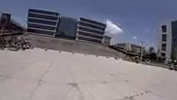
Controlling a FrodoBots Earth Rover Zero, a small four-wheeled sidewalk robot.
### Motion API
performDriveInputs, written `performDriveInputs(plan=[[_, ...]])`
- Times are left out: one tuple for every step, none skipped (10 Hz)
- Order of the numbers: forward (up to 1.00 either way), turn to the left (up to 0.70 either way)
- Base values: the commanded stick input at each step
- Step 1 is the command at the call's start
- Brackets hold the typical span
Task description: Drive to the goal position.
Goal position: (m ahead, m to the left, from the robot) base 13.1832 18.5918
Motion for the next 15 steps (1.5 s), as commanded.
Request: performDriveInputs(plan=[[1.00, 0.00], [1.00, 0.00], [1.00, 0.00], [1.00, 0.00], [1.00, 0.00], [1.00, 0.01], [1.00, 0.16], [1.00, 0.25], [1.00, 0.34], [1.00, 0.31], [1.00, 0.06], [1.00, 0.00], [1.00, 0.00], [1.00, 0.00], [1.00, 0.00]])
